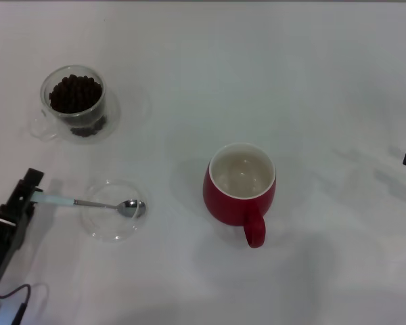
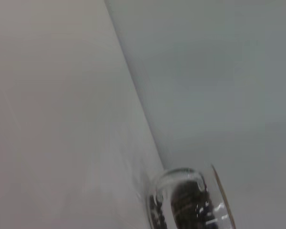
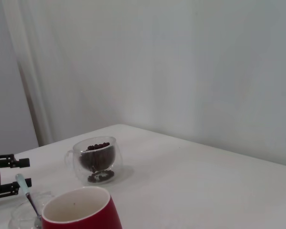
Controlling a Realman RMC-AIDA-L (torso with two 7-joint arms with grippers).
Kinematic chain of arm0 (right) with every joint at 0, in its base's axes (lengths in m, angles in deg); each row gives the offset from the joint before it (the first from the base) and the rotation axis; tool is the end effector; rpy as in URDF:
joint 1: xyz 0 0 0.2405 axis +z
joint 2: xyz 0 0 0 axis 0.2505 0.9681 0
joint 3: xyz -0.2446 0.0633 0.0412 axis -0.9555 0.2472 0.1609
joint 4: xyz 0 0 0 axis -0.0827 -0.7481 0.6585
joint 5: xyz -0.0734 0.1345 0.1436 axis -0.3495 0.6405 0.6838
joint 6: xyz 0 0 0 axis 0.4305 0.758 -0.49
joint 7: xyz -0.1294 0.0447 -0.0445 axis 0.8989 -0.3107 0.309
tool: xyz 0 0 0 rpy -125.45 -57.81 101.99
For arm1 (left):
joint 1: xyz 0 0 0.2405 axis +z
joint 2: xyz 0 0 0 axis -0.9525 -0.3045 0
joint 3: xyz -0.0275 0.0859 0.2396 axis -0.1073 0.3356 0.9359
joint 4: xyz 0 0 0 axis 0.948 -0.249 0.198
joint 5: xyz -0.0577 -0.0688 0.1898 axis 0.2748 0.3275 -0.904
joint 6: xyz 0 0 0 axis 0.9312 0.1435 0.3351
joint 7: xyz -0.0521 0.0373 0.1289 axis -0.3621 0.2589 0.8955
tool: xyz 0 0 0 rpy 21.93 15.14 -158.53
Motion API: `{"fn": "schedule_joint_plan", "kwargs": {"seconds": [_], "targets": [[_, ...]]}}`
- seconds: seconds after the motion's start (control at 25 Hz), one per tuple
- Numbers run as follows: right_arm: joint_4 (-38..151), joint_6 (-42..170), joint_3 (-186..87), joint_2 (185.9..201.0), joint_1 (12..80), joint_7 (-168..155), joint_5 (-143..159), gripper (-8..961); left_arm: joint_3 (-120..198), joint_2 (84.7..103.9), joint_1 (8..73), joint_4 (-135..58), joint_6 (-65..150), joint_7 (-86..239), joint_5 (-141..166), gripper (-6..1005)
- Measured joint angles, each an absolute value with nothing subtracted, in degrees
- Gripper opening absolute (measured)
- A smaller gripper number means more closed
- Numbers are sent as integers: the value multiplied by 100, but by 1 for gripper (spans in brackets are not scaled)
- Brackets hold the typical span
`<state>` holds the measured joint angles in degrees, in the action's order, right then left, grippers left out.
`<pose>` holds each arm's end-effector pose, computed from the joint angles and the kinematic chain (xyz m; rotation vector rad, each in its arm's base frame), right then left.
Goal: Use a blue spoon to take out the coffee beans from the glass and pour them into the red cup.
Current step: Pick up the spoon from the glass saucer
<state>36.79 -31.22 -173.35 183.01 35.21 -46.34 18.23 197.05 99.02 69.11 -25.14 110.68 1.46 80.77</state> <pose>0.3912 0.2089 0.0796 -2.4017 0.6201 0.7169 -0.3540 0.1718 -0.0770 -1.2536 -1.7924 -1.3986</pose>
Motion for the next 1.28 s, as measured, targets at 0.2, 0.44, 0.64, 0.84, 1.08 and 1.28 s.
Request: {"fn": "schedule_joint_plan", "kwargs": {"seconds": [0.2,0.44,0.64,0.84,1.08,1.28], "targets": [[3668,-3079,-17334,18297,3524,-4632,1827,604,19715,9912,6913,-2443,11003,308,7908,561],[3654,-3041,-17325,18287,3522,-4631,1831,603,19715,9904,6993,-2269,11023,671,7842,556],[3609,-3040,-17335,18301,3527,-4630,1834,603,19713,9899,6936,-2279,11002,642,7754,549],[3600,-3040,-17310,18324,3523,-4616,1839,602,19713,9899,6920,-2287,10986,610,7723,478],[3600,-3030,-17336,18371,3473,-4551,1963,601,19714,9893,6894,-2301,10933,603,7677,247],[3600,-3030,-17345,18406,3472,-4550,1965,601,19715,9864,6888,-2310,11066,682,7658,122]]}}
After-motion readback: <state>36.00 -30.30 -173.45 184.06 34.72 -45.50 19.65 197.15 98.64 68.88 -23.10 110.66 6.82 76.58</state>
